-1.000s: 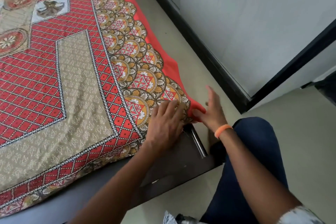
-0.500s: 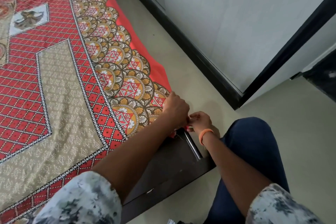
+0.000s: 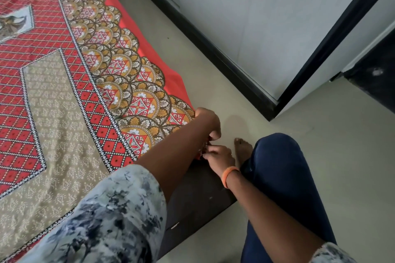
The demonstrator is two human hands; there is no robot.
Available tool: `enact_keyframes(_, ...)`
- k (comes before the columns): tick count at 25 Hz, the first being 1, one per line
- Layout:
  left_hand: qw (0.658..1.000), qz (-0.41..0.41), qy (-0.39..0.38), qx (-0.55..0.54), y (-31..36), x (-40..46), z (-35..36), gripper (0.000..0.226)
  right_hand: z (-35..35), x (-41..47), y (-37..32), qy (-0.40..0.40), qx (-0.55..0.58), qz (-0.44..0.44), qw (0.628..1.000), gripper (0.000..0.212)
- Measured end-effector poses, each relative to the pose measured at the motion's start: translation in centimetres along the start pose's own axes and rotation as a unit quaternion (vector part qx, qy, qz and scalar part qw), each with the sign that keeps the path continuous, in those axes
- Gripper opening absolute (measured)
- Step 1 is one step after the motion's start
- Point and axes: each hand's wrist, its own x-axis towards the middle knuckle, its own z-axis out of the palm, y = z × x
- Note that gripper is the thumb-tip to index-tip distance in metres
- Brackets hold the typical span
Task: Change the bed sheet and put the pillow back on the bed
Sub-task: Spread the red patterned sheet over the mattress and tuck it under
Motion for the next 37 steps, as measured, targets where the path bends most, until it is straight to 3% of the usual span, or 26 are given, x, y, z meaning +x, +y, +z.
enact_keyframes(2,1.0,-0.002,0.01,0.013,0.0,-0.4,0.0,0.045,-0.4,0.1,-0.7,-0.027,0.095,0.049,0.994,0.01)
enact_keyframes(7,0.998,0.011,0.054,0.032,0.0,-1.2,0.4,0.046,-0.6,2.1,-1.6,-0.081,0.077,0.054,0.992,0.029)
enact_keyframes(9,0.998,0.011,0.053,0.029,0.1,-1.0,0.3,0.043,-0.1,2.2,-1.4,-0.056,-0.025,0.015,0.998,0.025)
enact_keyframes(11,0.999,0.015,0.035,0.011,0.0,-0.2,0.2,0.042,0.4,2.2,-0.8,0.02,-0.141,-0.018,0.99,0.019)
enact_keyframes(14,0.999,0.019,0.036,0.015,0.0,0.4,0.3,0.04,0.3,2.0,-1.1,0.114,-0.217,-0.038,0.969,0.012)
enact_keyframes(16,0.998,0.029,0.044,0.022,-0.1,0.6,0.5,0.036,0.1,0.7,-1.3,0.116,-0.295,-0.048,0.947,0.012)
enact_keyframes(18,0.998,0.033,0.046,0.026,0.0,0.7,0.6,0.028,0.4,-1.4,-0.7,0.09,-0.369,-0.135,0.915,0.013)
enact_keyframes(21,0.997,0.035,0.064,-0.031,-0.2,0.3,0.5,0.014,1.8,-3.5,0.6,-0.035,-0.418,-0.25,0.872,0.015)
enact_keyframes(24,0.993,0.039,0.101,-0.052,-0.1,0.2,0.8,0.018,3.2,-2.4,1.7,-0.058,-0.449,-0.249,0.856,0.035)
enact_keyframes(30,0.996,0.04,0.075,-0.033,-0.3,0.4,0.8,0.032,4.8,-0.5,0.8,-0.066,-0.539,-0.177,0.821,0.093)
enact_keyframes(32,0.995,0.047,0.077,-0.032,-0.3,0.2,0.9,0.031,4.6,0.0,0.4,-0.095,-0.554,-0.197,0.803,0.091)
enact_keyframes(34,0.988,0.068,0.137,-0.011,-0.1,-0.4,1.4,0.024,4.5,0.4,0.5,-0.105,-0.561,-0.201,0.796,0.083)
enact_keyframes(37,0.93,0.128,0.343,-0.027,0.0,-2.1,2.9,0.014,4.7,0.5,0.4,-0.127,-0.566,-0.18,0.795,0.076)
